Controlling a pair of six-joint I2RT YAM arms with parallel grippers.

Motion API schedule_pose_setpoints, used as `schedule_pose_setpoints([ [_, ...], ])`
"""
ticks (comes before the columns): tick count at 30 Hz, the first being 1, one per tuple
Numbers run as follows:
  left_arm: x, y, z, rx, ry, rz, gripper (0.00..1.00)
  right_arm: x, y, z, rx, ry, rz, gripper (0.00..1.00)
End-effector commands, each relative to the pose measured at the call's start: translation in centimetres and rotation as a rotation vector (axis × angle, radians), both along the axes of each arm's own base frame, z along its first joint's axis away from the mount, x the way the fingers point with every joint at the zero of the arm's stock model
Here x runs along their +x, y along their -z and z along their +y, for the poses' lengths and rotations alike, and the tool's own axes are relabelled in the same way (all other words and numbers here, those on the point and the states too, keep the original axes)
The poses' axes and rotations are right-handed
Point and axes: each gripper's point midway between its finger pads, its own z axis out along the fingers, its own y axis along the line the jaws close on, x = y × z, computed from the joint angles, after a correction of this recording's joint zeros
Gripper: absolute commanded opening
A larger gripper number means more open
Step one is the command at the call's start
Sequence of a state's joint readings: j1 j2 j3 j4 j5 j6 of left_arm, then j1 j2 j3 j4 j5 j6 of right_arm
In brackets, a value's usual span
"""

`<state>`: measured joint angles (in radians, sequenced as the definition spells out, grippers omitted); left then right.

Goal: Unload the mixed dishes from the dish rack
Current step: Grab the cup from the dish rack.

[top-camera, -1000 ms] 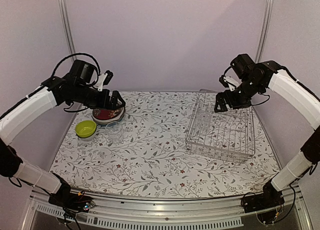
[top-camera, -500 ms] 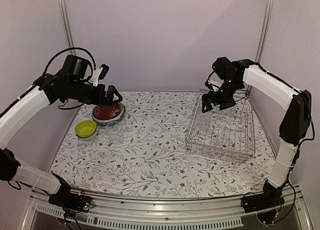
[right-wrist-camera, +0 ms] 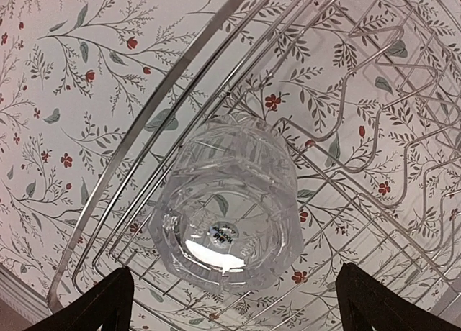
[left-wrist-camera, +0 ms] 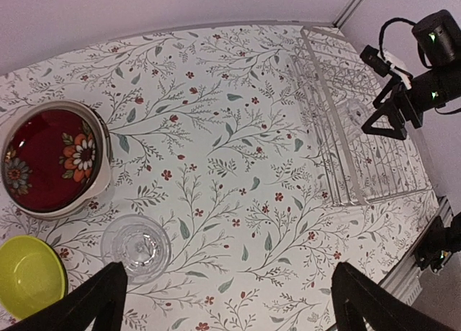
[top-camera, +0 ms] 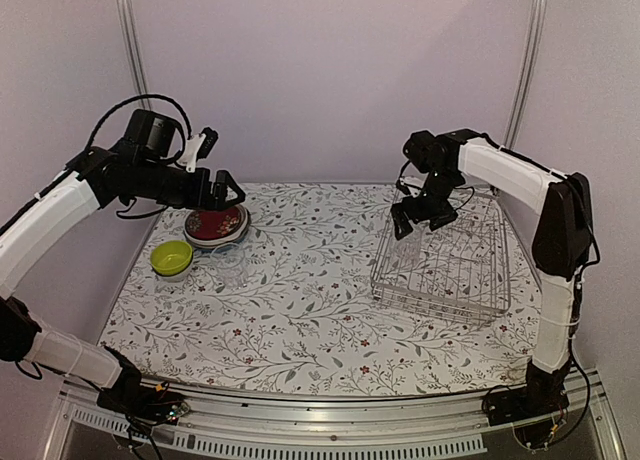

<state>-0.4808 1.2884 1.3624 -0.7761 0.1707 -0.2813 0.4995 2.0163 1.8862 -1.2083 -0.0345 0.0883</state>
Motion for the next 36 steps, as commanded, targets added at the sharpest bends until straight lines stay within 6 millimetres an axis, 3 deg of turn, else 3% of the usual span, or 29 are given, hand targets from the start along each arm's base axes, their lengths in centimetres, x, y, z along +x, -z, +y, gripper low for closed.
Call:
schedule_pose_setpoints([
  [1, 0.3, -0.1, 0.4, 0.006, -0.006, -0.007, 1.0, 0.6, 0.8, 0.6, -0.035, -0.022, -0.001, 0.99],
  [16, 0.6, 0.3, -0.3, -0.008, 0.013, 0.005, 1.0, 1.4, 3.0, 0.9, -0.078, -0.044, 0.027, 0.94],
  [29, 0.7, 0.4, -0.6, -0.014, 0.022, 0.007, 1.0, 1.6, 4.3, 1.1, -0.092, -0.058, 0.053, 0.81],
  [36, 0.7, 0.6, -0.6, -0.016, 0.023, 0.013, 1.0, 1.4, 3.7, 1.0, -0.087, -0.059, 0.046, 0.7],
])
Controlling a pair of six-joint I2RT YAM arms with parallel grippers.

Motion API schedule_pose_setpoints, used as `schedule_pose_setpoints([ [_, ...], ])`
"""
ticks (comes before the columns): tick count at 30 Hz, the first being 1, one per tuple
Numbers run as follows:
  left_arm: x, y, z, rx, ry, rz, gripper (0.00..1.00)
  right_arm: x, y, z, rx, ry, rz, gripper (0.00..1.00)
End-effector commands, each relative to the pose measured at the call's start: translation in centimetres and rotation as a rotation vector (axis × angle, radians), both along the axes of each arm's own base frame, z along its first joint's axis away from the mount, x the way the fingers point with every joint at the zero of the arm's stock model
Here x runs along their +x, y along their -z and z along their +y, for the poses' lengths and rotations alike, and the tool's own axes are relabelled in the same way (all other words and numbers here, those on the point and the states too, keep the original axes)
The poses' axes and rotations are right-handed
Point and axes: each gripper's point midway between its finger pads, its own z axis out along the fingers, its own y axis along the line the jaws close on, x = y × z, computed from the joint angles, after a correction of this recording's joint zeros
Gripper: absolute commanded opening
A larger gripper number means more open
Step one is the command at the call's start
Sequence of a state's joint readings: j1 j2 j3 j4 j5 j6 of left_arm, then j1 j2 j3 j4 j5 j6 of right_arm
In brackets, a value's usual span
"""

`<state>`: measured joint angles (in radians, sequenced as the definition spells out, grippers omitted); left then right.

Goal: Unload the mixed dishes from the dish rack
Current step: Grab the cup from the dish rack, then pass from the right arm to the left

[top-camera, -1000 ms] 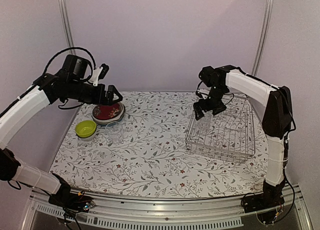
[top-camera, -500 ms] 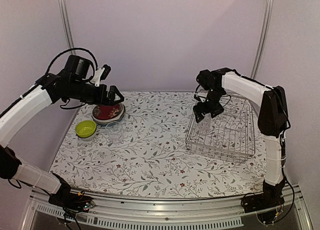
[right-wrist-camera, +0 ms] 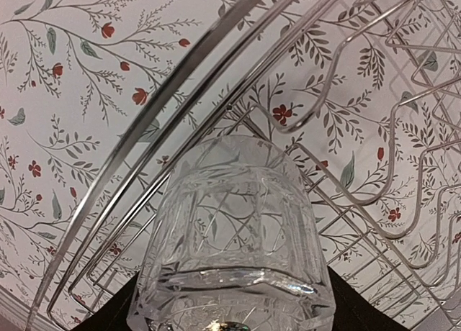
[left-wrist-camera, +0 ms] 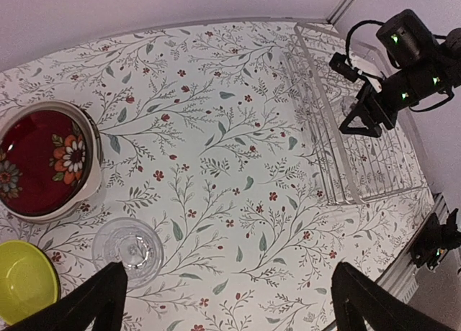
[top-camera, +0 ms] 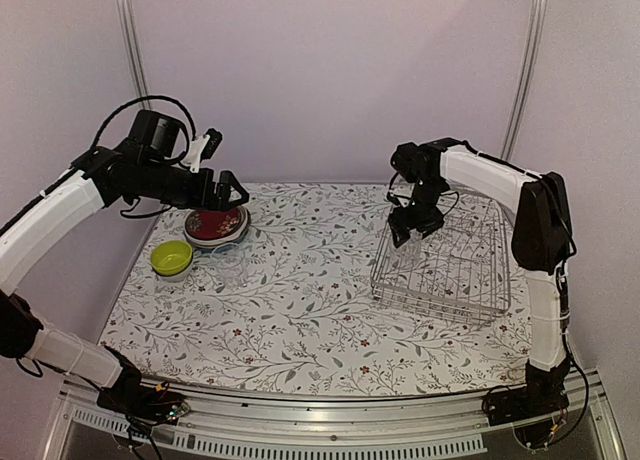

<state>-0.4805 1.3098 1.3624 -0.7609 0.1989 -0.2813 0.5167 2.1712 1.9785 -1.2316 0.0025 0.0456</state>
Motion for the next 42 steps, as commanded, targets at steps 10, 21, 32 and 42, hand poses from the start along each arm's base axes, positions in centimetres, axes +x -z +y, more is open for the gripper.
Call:
schedule_pose_setpoints([
  [10, 0.5, -0.4, -0.3, -0.025, 0.009, -0.007, 0.99, -0.7, -3.4, -0.4, 0.014, -0.006, -0.056, 0.57],
  [21, 0.2, -2.2, -0.9, -0.084, 0.033, -0.046, 1.0, -2.6, -10.6, -1.5, 0.096, 0.01, -0.18, 0.52],
  [32, -2.1, -7.5, -3.1, -0.298, 0.171, -0.168, 1.0, -6.1, -23.3, 3.3, 0.57, -0.112, -0.346, 0.52],
  [42, -6.1, -14.5, -6.2, -0.644, 0.399, -0.237, 0.95, -11.4, -34.2, 8.3, 0.997, -0.325, -0.468, 0.52],
])
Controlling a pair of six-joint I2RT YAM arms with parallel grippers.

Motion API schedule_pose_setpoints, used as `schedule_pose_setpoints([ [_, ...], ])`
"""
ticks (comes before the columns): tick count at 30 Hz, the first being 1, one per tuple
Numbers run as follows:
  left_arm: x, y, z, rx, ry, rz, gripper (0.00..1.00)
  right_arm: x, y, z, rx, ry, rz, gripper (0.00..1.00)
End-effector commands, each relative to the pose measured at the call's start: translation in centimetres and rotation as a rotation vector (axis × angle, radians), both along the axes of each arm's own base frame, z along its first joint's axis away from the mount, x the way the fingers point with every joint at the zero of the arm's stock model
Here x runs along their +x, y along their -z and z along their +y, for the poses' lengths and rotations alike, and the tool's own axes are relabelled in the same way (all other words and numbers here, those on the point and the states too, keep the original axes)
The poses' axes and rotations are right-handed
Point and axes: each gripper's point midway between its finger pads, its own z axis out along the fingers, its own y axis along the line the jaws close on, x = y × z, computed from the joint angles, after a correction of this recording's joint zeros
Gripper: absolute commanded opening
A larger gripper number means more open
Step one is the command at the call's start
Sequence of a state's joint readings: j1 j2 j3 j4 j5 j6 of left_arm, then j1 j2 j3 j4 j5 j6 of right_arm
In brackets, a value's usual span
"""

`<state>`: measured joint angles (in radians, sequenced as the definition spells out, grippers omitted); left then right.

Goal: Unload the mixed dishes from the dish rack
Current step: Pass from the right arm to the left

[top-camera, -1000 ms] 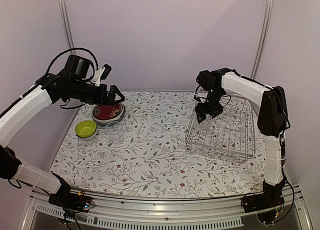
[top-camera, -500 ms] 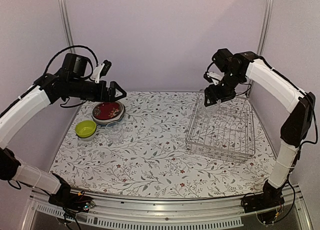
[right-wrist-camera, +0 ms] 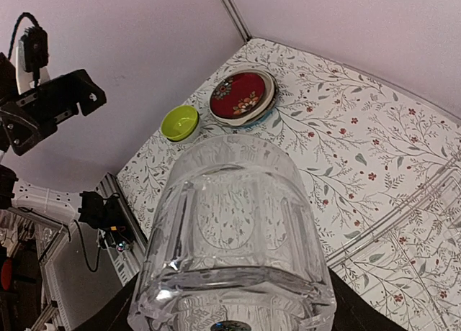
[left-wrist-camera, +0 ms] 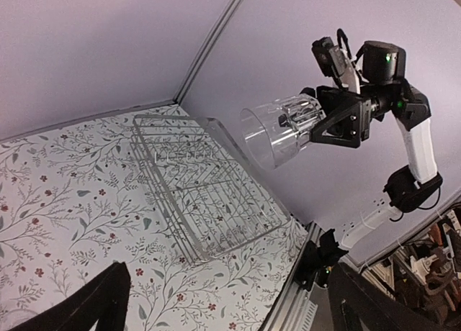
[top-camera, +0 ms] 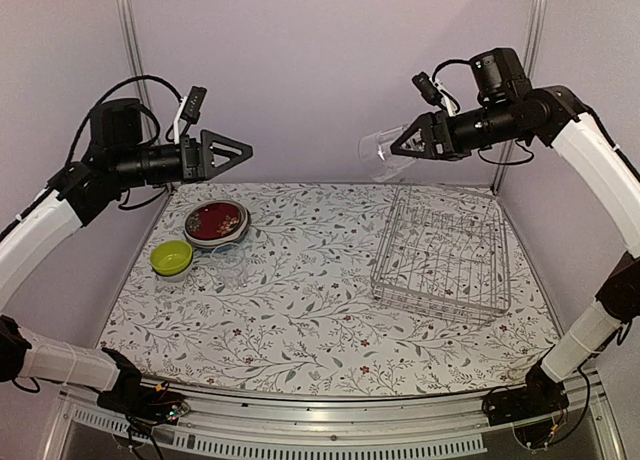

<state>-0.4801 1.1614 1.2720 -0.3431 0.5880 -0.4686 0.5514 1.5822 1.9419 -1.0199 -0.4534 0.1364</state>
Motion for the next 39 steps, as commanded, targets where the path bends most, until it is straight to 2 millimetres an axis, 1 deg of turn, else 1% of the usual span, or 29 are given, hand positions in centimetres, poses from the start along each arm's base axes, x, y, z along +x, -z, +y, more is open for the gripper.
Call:
schedule_pose_setpoints([
  [1, -2.4, -4.1, -1.8, -0.181, 0.161, -0.056, 0.94, -3.2, -6.9, 3.3, 0.247, -0.164, -0.111, 0.52],
  [2, -2.9, -4.7, -2.0, -0.203, 0.18, -0.064, 0.93, -3.5, -7.8, 3.7, 0.277, -0.181, -0.135, 0.52],
  [4, -3.6, -5.5, -2.5, -0.231, 0.211, -0.069, 0.92, -4.2, -8.9, 4.4, 0.325, -0.213, -0.142, 0.51],
  [5, -3.9, -6.4, -2.6, -0.254, 0.227, -0.094, 0.91, -4.6, -9.4, 4.9, 0.349, -0.233, -0.149, 0.52],
  [8, -5.0, -7.7, -3.2, -0.292, 0.279, -0.103, 0.89, -5.7, -10.4, 6.0, 0.401, -0.277, -0.154, 0.51],
  [11, -6.0, -8.7, -4.1, -0.308, 0.321, -0.123, 0.87, -6.4, -10.9, 7.2, 0.431, -0.319, -0.157, 0.51],
  [16, -7.2, -9.4, -5.6, -0.316, 0.368, -0.141, 0.8, -7.3, -11.5, 9.0, 0.478, -0.378, -0.142, 0.51],
  [18, -7.5, -9.6, -6.1, -0.318, 0.387, -0.146, 0.77, -7.5, -11.5, 9.6, 0.49, -0.395, -0.134, 0.51],
  [20, -7.8, -9.7, -6.7, -0.318, 0.406, -0.148, 0.72, -7.6, -11.0, 10.2, 0.491, -0.411, -0.118, 0.51],
  [24, -8.3, -10.0, -7.6, -0.327, 0.437, -0.147, 0.66, -8.0, -10.5, 11.2, 0.496, -0.44, -0.099, 0.51],
  [33, -8.9, -10.6, -8.7, -0.343, 0.476, -0.151, 0.47, -8.9, -9.5, 13.1, 0.516, -0.508, -0.052, 0.5],
  [35, -8.9, -10.7, -8.8, -0.35, 0.478, -0.149, 0.39, -9.0, -9.3, 13.4, 0.517, -0.512, -0.047, 0.5],
  [39, -8.9, -10.7, -8.9, -0.357, 0.477, -0.144, 0.18, -8.8, -9.0, 13.5, 0.515, -0.501, -0.042, 0.52],
])
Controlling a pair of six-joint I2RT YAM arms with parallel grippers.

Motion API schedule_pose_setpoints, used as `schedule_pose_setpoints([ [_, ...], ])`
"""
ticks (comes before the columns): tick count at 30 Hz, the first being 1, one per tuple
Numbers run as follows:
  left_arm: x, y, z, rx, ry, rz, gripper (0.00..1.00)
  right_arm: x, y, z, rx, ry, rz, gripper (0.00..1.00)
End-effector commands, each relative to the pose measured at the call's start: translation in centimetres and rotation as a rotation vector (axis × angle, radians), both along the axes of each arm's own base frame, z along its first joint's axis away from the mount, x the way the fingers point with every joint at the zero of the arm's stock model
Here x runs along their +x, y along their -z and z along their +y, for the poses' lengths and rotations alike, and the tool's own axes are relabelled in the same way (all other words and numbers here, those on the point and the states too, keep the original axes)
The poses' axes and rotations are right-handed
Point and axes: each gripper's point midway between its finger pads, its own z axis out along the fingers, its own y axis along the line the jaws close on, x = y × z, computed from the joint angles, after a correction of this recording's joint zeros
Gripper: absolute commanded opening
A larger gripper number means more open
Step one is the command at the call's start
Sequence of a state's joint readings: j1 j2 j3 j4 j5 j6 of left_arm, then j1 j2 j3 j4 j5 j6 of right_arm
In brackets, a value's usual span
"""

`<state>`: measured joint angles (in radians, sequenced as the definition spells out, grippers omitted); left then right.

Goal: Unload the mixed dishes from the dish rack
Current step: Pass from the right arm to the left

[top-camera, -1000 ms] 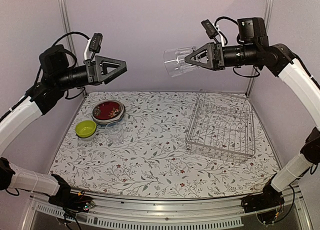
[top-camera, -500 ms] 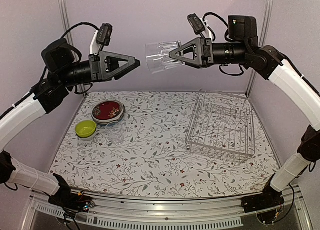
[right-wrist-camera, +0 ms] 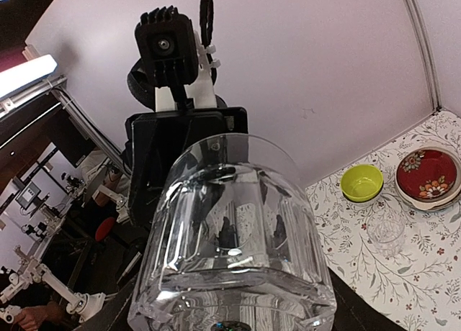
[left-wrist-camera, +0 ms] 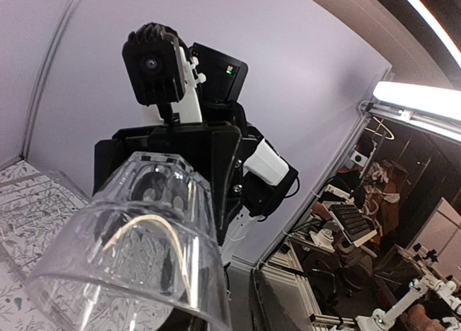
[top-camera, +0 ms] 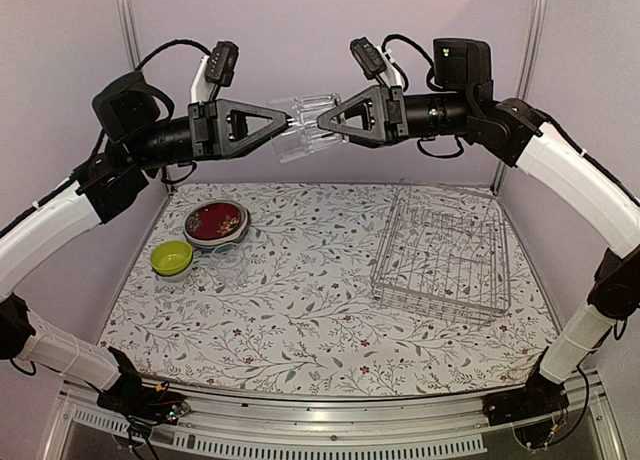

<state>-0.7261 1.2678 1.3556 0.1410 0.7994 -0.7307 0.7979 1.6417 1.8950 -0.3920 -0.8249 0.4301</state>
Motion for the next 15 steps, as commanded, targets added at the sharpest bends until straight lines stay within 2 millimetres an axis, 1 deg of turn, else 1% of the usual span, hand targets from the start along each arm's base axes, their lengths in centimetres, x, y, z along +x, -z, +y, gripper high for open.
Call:
schedule_pose_setpoints([
  [1, -0.5, -0.9, -0.4, -0.026, 0.018, -0.014, 0.13, 0.0, 0.1, 0.5, 0.017, -0.008, -0.003, 0.53],
  [2, -0.5, -0.9, -0.4, -0.024, 0.016, -0.011, 0.08, 0.0, 0.1, 0.4, 0.016, -0.002, -0.006, 0.54],
  [4, -0.3, -0.8, -0.3, -0.019, 0.001, -0.007, 0.0, 0.1, 0.1, 0.3, 0.013, 0.006, -0.007, 0.6],
  [6, -0.1, -0.7, -0.3, -0.012, -0.015, -0.001, 0.0, 0.1, 0.2, 0.2, 0.012, 0.013, -0.011, 0.68],
  [10, 0.0, -0.6, -0.1, -0.002, -0.035, 0.001, 0.0, 0.0, 0.0, -0.2, 0.006, 0.035, -0.031, 0.93],
  [11, 0.1, -0.5, 0.0, 0.006, -0.04, 0.0, 0.0, 0.0, -0.1, -0.4, 0.003, 0.044, -0.036, 0.98],
  [13, 0.2, -0.3, 0.2, 0.025, -0.059, -0.006, 0.0, 0.2, -0.1, -0.8, -0.006, 0.06, -0.052, 0.99],
  [15, 0.5, 0.3, 0.4, 0.063, -0.089, 0.0, 0.0, 0.4, -0.1, -1.4, -0.013, 0.076, -0.057, 0.99],
])
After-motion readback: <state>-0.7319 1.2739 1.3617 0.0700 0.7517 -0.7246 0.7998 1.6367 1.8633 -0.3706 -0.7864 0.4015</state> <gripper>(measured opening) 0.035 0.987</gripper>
